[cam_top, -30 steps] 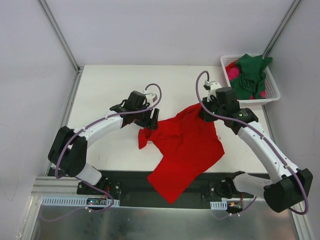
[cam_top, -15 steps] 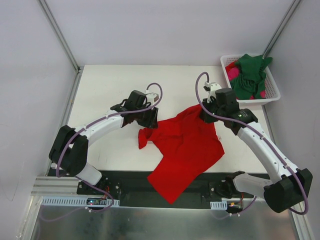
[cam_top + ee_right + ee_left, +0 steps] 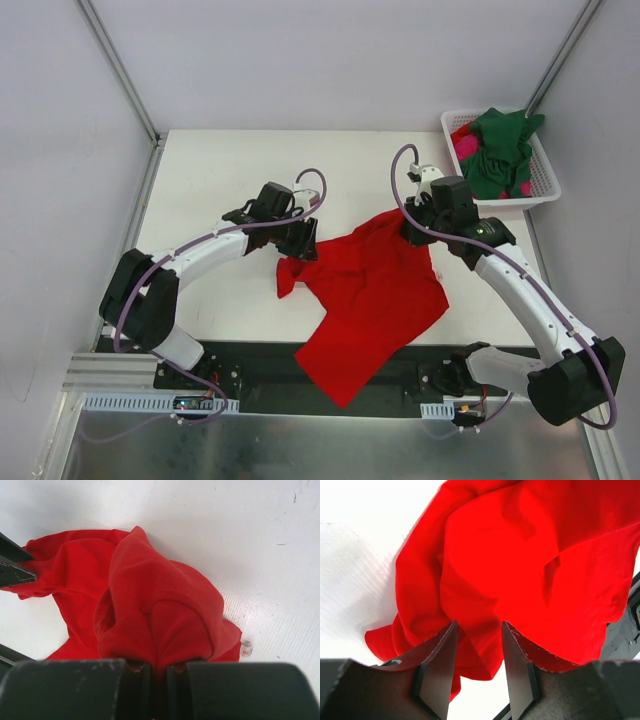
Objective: Fold and stack the t-shirts
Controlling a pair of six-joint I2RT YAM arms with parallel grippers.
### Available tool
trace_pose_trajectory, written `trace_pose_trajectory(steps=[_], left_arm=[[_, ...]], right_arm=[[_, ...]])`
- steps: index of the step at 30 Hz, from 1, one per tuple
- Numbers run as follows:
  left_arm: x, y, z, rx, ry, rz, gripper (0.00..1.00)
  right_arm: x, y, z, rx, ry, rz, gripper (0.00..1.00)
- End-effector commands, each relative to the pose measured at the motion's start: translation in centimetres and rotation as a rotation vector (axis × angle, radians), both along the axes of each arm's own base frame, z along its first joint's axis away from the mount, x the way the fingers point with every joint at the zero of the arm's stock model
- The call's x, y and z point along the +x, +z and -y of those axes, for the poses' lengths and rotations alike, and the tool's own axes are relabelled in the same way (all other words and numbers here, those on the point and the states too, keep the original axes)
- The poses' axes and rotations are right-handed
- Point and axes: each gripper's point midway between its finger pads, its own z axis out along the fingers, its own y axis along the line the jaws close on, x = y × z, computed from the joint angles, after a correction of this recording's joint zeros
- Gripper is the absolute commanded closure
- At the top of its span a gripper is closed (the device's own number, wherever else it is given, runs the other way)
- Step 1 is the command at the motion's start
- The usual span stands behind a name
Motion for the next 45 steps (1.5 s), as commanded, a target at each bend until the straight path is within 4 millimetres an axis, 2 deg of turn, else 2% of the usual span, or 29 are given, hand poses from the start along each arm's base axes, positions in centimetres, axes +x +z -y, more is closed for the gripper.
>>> trace_pose_trajectory(steps=[1,4,7,8,11,12,14,16,19,20,22,23,27,30,33,35,42,43,45], left_arm=[[-0.6,-0.1,0.3,-0.024,-0.024,-0.007,0.6],[-0.9,-0.2,0.1,-0.024,-0.023,-0.014,0.62],[-1.1,-0.3,0.0,-0.023,-0.022,-0.015,0.73],[-1.2,-0.3,0.0,-0.023,-0.025,-0.018,0.81],[-1.2,-0.3,0.1,-0.025,-0.025,-0.019,0.93],[-1.2,-0.3,0.1,-0.024,-0.026,-0.019,1.0],[-0.8,0.2,0.1,-0.029,-0.019,-0.006,1.0],[-0.6,1.7,0.1,-0.041,-0.017,0.026,1.0],[0.2,5.8,-0.5,-0.04,0.005,0.128,1.0],[0.9,8.1,-0.6,-0.046,0.006,0.189,1.0],[1.0,10.9,-1.9,-0.018,0.038,0.254,1.0],[1.3,13.2,-2.2,-0.025,0.045,0.309,1.0],[0.8,19.4,-4.9,-0.03,0.121,0.467,1.0],[0.5,22.0,-7.6,0.014,0.196,0.554,1.0],[0.2,22.5,-9.6,0.08,0.232,0.584,1.0],[0.2,21.8,-10.9,0.138,0.258,0.579,1.0],[-0.1,20.4,-12.2,0.179,0.289,0.558,1.0],[-0.1,20.0,-12.3,0.187,0.288,0.552,1.0],[-0.2,19.4,-12.3,0.192,0.285,0.536,1.0]], right_arm=[[0.2,1.6,0.1,0.01,-0.002,0.06,0.99],[0.3,1.6,0.1,0.009,-0.002,0.059,0.99],[0.3,1.5,0.0,0.009,-0.002,0.055,0.99],[0.3,1.5,-0.1,0.01,0.003,0.057,0.99],[0.3,1.5,0.0,0.009,-0.001,0.055,0.99],[0.3,1.5,0.0,0.009,-0.002,0.055,0.99],[0.3,1.4,0.1,0.007,-0.001,0.055,0.99],[0.2,1.4,0.1,0.005,-0.003,0.051,0.99],[0.0,1.6,0.4,-0.003,-0.005,0.062,0.99],[0.0,1.7,0.5,-0.007,-0.007,0.067,0.99],[0.0,1.8,0.7,-0.01,-0.013,0.073,0.99],[-0.1,2.0,0.8,-0.011,-0.013,0.08,0.99],[-0.2,2.3,1.1,-0.018,-0.022,0.09,0.99],[-0.5,2.8,1.3,-0.018,-0.022,0.101,0.99],[-0.4,3.1,2.2,-0.047,-0.054,0.117,0.99],[-0.4,3.1,2.5,-0.06,-0.061,0.117,0.99],[-0.9,2.9,3.3,-0.1,-0.08,0.092,0.97],[-0.9,2.8,3.3,-0.104,-0.08,0.083,0.83],[-1.2,2.5,3.5,-0.111,-0.086,0.066,0.68]])
